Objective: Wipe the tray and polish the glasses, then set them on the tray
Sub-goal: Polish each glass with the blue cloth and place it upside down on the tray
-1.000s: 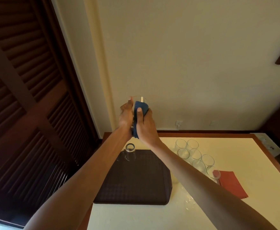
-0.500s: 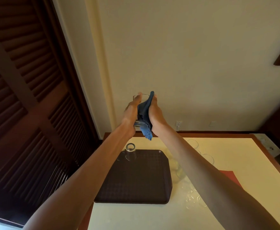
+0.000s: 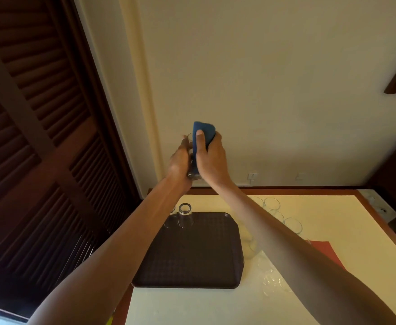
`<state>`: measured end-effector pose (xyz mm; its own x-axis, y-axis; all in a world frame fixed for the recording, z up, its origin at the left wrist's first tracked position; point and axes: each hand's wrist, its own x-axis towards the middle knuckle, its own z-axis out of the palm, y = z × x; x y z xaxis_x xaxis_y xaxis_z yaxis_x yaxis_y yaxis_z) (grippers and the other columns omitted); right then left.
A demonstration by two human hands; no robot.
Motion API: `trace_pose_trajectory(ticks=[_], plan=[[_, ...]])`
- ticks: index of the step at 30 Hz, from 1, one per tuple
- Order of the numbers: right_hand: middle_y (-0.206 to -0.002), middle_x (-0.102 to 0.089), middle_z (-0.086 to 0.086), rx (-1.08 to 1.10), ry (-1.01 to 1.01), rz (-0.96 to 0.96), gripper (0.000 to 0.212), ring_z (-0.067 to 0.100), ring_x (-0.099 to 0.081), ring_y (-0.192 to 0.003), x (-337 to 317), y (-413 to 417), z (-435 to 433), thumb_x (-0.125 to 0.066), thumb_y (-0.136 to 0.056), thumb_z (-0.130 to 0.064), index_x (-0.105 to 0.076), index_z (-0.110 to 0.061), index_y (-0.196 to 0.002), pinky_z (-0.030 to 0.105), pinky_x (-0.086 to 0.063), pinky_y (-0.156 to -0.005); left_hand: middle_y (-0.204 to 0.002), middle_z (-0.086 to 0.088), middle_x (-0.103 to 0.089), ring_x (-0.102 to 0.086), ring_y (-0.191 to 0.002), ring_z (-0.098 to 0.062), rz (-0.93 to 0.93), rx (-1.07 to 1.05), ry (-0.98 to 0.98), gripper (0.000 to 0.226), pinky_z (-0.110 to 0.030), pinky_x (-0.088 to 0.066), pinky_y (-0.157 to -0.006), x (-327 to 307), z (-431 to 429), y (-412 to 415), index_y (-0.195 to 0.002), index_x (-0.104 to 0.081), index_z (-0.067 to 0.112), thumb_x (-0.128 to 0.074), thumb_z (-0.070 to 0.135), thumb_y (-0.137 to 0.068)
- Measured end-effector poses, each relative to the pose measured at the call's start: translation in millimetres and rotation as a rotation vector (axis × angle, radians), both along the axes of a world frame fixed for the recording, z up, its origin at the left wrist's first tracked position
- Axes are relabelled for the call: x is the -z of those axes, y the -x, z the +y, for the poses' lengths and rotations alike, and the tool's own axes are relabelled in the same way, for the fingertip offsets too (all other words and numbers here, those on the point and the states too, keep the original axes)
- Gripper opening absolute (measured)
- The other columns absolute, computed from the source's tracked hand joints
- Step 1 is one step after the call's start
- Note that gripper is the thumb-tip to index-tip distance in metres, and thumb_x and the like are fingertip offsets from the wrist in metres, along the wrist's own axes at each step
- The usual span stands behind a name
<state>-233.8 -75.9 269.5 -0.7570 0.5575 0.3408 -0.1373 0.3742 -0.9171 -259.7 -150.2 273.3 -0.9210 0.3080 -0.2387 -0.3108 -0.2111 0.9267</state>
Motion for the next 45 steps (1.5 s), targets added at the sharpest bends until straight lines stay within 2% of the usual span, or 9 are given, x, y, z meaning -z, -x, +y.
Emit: trace_pose_trajectory(ticks=[3, 8, 13, 16, 21, 31, 34, 38, 45], plan=[[-0.070, -0.063, 0.004, -0.070, 0.349, -0.142, 0.061, 0.018, -0.059, -0.054, -17.9, 5.2, 14.0, -0.034, -0.103, -0.058, -0.063, -0.004, -0.104, 0.027, -0.044, -0.046, -0.096, -0.006, -0.079, -0.074, -0.095, -0.028, 0.022, 0.016, 0.014, 0.055, -0.043, -0.058, -0.085, -2.9, 2.7, -6.1, -0.115, -0.074, 0.020, -0.039, 0.061, -0.106], [-0.066, -0.065, 0.007, -0.205, 0.961, -0.227, 0.066, 0.023, -0.065, -0.061, -12.5, 4.4, 21.2, -0.038, -0.099, -0.064, -0.067, -0.016, -0.066, 0.032, -0.052, -0.064, -0.099, -0.006, -0.077, -0.073, -0.093, -0.025, 0.030, 0.012, 0.108, 0.046, -0.040, -0.058, -0.086, -16.6, 4.5, -14.2, -0.107, -0.075, 0.020, -0.064, 0.062, -0.092], [-0.092, -0.071, 0.005, -0.155, 0.734, -0.329, 0.068, 0.019, -0.071, -0.080, 12.3, 8.1, -3.5, -0.032, -0.094, -0.075, -0.068, -0.018, -0.104, 0.034, -0.056, -0.079, -0.090, 0.000, -0.065, -0.068, -0.086, -0.032, 0.029, -0.085, 0.058, 0.055, -0.032, -0.050, -0.065, -16.9, 4.1, -6.0, -0.121, -0.067, 0.011, -0.060, 0.060, -0.097], [-0.097, -0.067, 0.007, -0.116, 0.310, -0.207, 0.050, 0.014, -0.067, -0.076, 15.1, -12.4, -13.5, -0.031, -0.106, -0.051, -0.050, -0.007, -0.120, 0.020, -0.052, -0.061, -0.108, -0.008, -0.073, -0.072, -0.095, -0.025, 0.037, -0.063, 0.077, 0.060, -0.034, -0.057, -0.073, -10.5, 1.7, -0.4, -0.121, -0.066, 0.015, -0.054, 0.067, -0.094], [-0.112, -0.061, 0.008, 0.011, -0.054, 0.077, 0.042, 0.018, -0.066, -0.090, 13.6, -12.2, -11.3, -0.042, -0.104, -0.045, -0.039, -0.012, -0.130, 0.030, -0.058, -0.071, -0.111, -0.011, -0.077, -0.073, -0.103, -0.026, -0.028, 0.003, 0.017, 0.048, -0.037, -0.059, -0.080, -11.1, -0.7, -8.2, -0.120, -0.071, 0.016, -0.043, 0.053, -0.108], [-0.063, -0.068, 0.008, -0.181, 0.759, -0.285, 0.068, 0.028, -0.062, -0.061, -25.6, 2.6, 17.8, -0.035, -0.099, -0.067, -0.070, -0.010, -0.084, 0.033, -0.052, -0.061, -0.117, -0.005, -0.075, -0.070, -0.110, -0.027, 0.054, 0.006, 0.108, 0.069, -0.047, -0.056, -0.099, -11.7, -0.3, -18.6, -0.124, -0.073, 0.030, -0.040, 0.081, -0.093], [-0.052, -0.063, 0.001, -0.153, 0.737, -0.270, 0.065, 0.021, -0.059, -0.056, -25.7, -0.5, 11.0, -0.033, -0.102, -0.062, -0.063, -0.016, -0.067, 0.030, -0.048, -0.060, -0.122, -0.004, -0.072, -0.065, -0.116, -0.026, 0.052, -0.037, 0.137, 0.067, -0.049, -0.048, -0.109, -13.8, -0.2, -19.5, -0.118, -0.073, 0.031, -0.046, 0.085, -0.087], [-0.075, -0.064, 0.006, -0.133, 0.714, -0.301, 0.063, 0.021, -0.063, -0.072, -20.3, -3.8, 0.1, -0.029, -0.100, -0.067, -0.061, -0.017, -0.078, 0.033, -0.051, -0.069, -0.110, 0.007, -0.063, -0.058, -0.091, -0.005, 0.069, -0.069, 0.119, 0.055, -0.030, -0.044, -0.080, -19.2, -0.2, -21.9, -0.120, -0.063, 0.031, -0.040, 0.075, -0.097], [-0.104, -0.066, 0.007, -0.104, 0.085, -0.100, 0.039, 0.021, -0.068, -0.091, 11.9, -24.4, -25.5, -0.034, -0.107, -0.045, -0.047, -0.011, -0.120, 0.032, -0.056, -0.076, -0.111, -0.004, -0.067, -0.066, -0.099, -0.019, 0.068, -0.132, 0.144, 0.059, -0.029, -0.052, -0.079, -21.6, -6.6, -12.0, -0.127, -0.057, 0.016, -0.040, 0.068, -0.102]])
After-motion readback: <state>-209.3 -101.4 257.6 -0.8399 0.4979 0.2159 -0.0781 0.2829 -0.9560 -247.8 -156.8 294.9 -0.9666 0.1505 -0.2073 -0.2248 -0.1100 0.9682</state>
